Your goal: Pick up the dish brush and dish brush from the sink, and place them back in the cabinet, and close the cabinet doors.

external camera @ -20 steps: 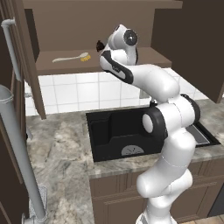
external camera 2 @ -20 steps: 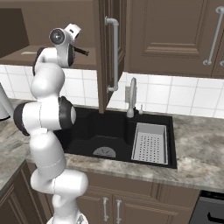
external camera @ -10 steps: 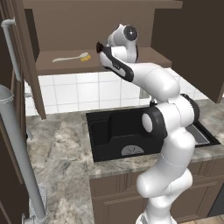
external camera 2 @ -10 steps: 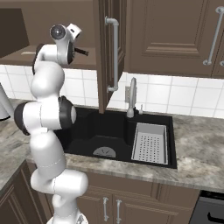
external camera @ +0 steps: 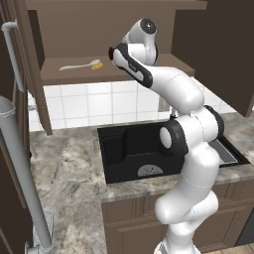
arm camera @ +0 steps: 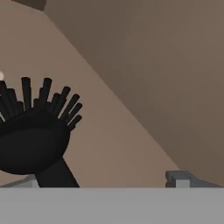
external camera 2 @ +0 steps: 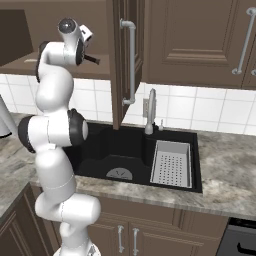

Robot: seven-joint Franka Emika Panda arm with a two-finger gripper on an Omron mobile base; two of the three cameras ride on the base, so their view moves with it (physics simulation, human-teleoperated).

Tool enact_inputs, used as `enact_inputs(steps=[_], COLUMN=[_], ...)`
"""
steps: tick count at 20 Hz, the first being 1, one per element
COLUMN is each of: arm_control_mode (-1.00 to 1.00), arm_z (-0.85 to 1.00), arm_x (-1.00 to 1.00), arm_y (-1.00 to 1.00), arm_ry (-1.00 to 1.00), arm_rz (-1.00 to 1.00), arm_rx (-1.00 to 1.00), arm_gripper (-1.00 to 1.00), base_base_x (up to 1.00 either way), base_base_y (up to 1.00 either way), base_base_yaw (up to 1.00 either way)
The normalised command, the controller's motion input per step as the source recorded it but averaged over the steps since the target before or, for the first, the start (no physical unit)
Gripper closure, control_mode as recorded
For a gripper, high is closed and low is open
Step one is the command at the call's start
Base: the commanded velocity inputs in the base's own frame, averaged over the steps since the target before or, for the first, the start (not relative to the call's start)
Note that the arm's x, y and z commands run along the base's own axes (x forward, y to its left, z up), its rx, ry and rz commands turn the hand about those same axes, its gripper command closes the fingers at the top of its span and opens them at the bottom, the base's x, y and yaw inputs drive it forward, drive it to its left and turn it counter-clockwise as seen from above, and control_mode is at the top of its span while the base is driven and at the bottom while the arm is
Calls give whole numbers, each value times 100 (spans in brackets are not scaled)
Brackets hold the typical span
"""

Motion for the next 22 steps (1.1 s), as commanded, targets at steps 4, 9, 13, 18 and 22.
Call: enact_inputs(steps=[4, 9, 13, 18, 22], arm_control_mode=[-100, -100, -100, -100, -100], arm_z=[1, 0, 0, -5, -15], arm_x=[-6, -9, -15, -8, 0], arm_y=[7, 6, 0, 0, 0], arm_ry=[11, 8, 3, 4, 6], arm_rz=[0, 0, 0, 0, 0], arm_rx=[4, 5, 6, 3, 3], arm_gripper=[-100, -100, -100, -100, -100], base_base_x=[0, 0, 0, 0, 0], base_base_y=[0, 0, 0, 0, 0], base_base_yaw=[0, 0, 0, 0, 0])
